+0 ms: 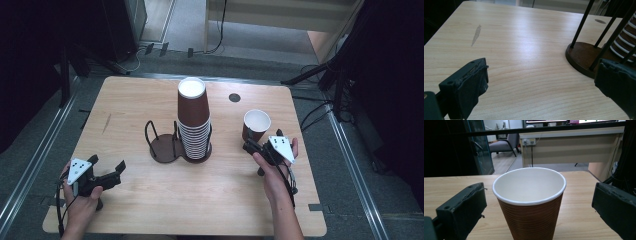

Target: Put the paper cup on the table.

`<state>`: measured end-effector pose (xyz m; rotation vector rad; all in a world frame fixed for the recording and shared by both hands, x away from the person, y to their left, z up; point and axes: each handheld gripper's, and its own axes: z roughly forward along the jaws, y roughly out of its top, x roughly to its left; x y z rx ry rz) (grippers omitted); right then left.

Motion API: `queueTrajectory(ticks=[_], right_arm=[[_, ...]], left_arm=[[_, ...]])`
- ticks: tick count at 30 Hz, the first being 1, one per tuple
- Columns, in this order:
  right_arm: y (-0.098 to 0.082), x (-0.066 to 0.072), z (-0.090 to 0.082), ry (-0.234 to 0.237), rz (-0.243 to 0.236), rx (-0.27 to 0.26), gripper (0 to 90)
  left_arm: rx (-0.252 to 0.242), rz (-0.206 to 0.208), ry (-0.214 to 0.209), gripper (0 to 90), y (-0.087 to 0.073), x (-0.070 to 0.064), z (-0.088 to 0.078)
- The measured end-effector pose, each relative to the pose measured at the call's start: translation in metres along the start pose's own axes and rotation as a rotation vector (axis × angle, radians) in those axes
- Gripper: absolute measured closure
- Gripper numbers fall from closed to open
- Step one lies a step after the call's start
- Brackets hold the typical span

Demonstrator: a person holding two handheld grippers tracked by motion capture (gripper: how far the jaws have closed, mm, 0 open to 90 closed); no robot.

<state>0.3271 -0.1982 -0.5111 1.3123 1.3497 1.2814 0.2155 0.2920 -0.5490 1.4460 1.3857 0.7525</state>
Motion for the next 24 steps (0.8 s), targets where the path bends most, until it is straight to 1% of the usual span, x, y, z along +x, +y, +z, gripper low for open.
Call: queueTrajectory(ticks=[1, 6, 13, 20, 24], right_arm=[[0.0, -0.001, -0.002, 0.001, -0.002, -0.003, 0.0], [0.002, -0.004, -0.012, 0.014, 0.016, -0.017, 0.0], [0.004, -0.008, -0.025, 0.024, 0.001, -0.036, 0.0], [0.004, -0.013, -0.036, 0.025, 0.006, -0.034, 0.0], [0.003, -0.019, -0.042, 0.018, 0.008, -0.03, 0.0]], left_arm=[[0.001, 0.001, -0.001, 0.0, 0.0, 0.0, 0.0], [0.004, 0.003, -0.001, 0.0, 0.0, 0.0, 0.0], [0.004, 0.004, -0.001, 0.0, 0.0, 0.0, 0.0], [0.006, 0.003, -0.002, 0.0, 0.0, 0.0, 0.0], [0.005, 0.003, -0.002, 0.0, 0.0, 0.0, 0.0]])
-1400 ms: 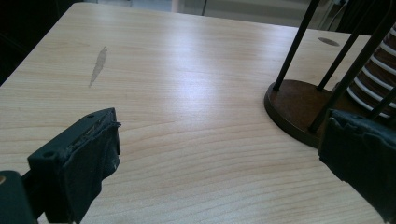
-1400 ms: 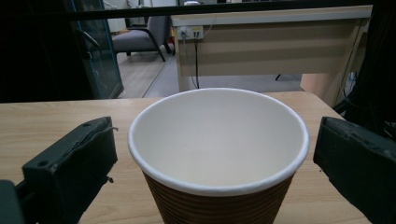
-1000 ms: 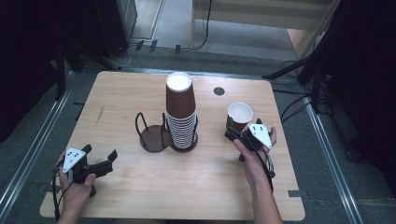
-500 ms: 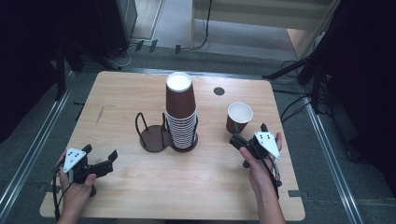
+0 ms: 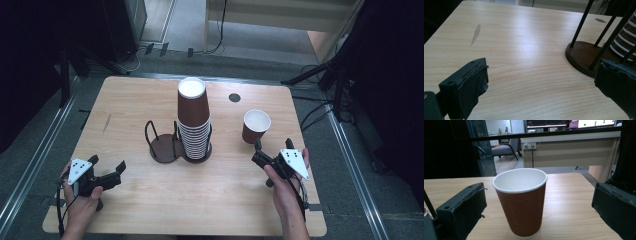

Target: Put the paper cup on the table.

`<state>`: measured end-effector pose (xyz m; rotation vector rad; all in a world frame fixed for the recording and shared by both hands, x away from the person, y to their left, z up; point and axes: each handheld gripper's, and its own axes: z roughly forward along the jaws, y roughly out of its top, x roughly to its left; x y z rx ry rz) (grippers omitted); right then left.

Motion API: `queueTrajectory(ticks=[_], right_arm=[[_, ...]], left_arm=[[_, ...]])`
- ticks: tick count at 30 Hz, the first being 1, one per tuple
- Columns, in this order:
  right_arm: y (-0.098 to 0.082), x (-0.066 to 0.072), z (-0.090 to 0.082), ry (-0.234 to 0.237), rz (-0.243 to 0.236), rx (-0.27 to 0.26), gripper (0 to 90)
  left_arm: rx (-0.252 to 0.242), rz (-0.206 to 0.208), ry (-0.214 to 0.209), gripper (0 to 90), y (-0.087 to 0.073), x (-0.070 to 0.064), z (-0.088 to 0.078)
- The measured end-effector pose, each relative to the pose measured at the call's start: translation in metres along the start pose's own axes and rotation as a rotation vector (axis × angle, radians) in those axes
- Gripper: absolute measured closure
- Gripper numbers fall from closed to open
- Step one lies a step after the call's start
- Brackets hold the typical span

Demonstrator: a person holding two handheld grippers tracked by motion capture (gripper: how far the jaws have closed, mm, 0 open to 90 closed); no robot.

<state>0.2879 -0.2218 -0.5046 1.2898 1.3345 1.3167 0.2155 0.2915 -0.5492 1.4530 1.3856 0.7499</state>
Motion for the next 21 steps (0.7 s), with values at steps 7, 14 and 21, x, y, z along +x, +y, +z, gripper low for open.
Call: queueTrajectory(ticks=[7, 14, 21], right_arm=[[-0.006, -0.008, -0.012, -0.01, 0.003, 0.007, 0.0], [-0.015, -0.014, -0.02, -0.019, -0.006, 0.03, 0.0], [-0.024, -0.019, -0.027, -0.028, -0.013, 0.041, 0.0]], left_arm=[[0.001, 0.002, -0.001, 0.0, 0.0, 0.0, 0.0], [0.001, 0.001, 0.0, 0.0, 0.0, 0.0, 0.0], [0.002, 0.003, 0.0, 0.0, 0.0, 0.0, 0.0]])
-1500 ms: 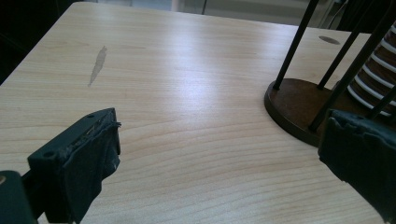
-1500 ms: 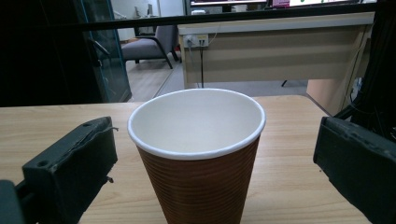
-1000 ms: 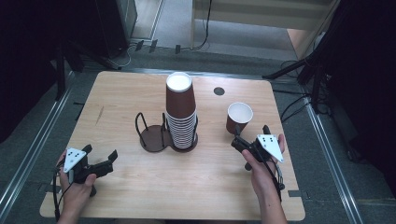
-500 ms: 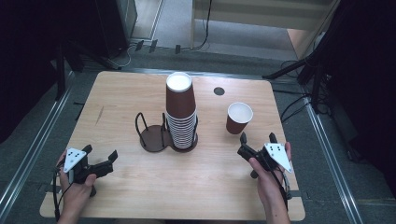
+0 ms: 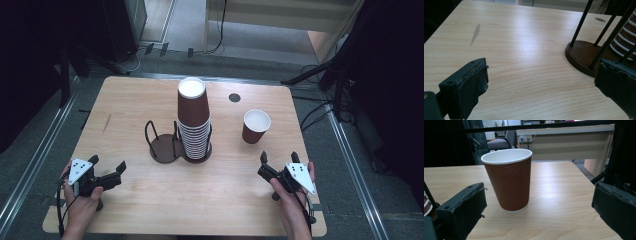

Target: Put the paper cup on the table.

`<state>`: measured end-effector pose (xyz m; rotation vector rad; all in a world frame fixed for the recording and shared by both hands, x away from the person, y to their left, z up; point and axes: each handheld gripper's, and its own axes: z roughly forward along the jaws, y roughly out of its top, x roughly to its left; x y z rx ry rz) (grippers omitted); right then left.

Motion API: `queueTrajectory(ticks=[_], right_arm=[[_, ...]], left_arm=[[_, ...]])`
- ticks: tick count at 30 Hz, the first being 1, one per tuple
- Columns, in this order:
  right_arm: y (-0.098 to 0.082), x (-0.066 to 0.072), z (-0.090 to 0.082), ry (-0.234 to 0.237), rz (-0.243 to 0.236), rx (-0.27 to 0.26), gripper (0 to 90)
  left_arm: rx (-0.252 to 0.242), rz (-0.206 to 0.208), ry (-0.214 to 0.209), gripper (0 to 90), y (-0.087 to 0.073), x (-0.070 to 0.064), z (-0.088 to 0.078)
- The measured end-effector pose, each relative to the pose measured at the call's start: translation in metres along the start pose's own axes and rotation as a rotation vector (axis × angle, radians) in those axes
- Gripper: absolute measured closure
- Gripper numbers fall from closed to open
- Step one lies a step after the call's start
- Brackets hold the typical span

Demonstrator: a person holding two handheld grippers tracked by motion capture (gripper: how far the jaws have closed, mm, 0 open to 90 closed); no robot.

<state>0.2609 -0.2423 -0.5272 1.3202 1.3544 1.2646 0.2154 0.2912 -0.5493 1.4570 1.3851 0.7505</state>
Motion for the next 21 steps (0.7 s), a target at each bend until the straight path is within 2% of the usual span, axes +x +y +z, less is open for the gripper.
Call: queueTrajectory(ticks=[17, 21], right_arm=[[-0.007, -0.023, -0.021, -0.032, 0.014, 0.011, 0.0], [-0.008, -0.029, -0.027, -0.043, 0.001, 0.008, 0.0]], left_arm=[[0.0, 0.0, 0.001, 0.0, 0.0, 0.0, 0.0], [0.0, 0.003, 0.001, 0.0, 0.0, -0.001, 0.0]])
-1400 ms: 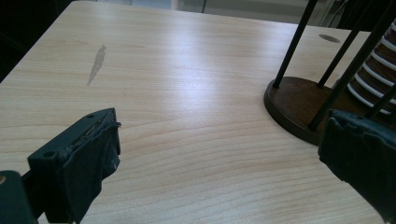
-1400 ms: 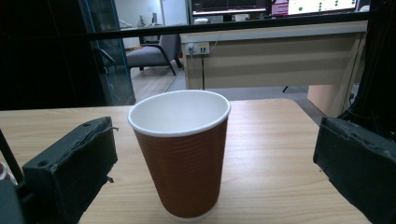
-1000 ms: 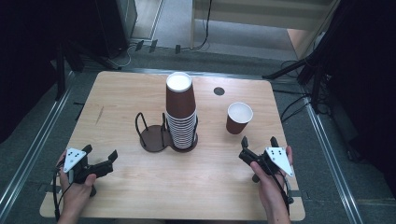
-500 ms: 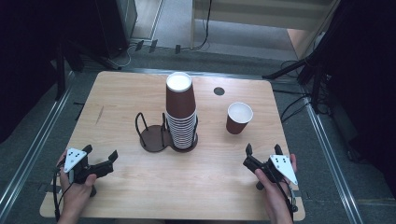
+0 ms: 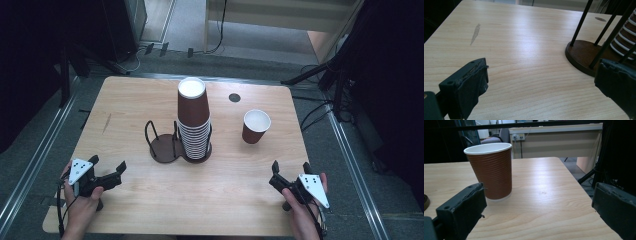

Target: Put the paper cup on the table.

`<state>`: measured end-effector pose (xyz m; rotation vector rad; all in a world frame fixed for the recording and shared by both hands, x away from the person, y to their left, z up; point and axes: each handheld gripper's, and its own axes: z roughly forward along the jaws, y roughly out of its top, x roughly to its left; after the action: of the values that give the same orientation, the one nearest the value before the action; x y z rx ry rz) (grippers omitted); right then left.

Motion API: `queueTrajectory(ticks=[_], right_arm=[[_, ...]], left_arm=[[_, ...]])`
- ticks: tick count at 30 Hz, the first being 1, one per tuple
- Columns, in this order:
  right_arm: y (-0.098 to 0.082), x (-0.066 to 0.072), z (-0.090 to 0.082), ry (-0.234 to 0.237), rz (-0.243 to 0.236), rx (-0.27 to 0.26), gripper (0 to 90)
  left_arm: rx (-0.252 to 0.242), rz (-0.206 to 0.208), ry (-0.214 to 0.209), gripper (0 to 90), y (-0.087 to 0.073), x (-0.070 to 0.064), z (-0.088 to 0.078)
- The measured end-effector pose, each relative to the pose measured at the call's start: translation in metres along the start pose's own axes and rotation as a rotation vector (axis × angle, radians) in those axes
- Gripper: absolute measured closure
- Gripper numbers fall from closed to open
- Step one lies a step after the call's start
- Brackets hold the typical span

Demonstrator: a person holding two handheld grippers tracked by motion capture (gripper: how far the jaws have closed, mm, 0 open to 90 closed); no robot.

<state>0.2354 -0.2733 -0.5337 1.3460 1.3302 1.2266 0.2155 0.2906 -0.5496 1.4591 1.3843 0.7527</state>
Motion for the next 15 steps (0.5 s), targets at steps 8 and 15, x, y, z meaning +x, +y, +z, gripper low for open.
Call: queueTrajectory(ticks=[8, 15], right_arm=[[-0.003, -0.017, -0.011, -0.025, -0.01, 0.009, 0.0], [-0.009, -0.025, -0.017, -0.037, -0.012, 0.022, 0.0]], left_arm=[[0.005, 0.003, 0.0, 0.0, 0.0, 0.0, 0.0], [0.007, 0.005, 0.001, 0.0, 0.0, -0.001, 0.0]])
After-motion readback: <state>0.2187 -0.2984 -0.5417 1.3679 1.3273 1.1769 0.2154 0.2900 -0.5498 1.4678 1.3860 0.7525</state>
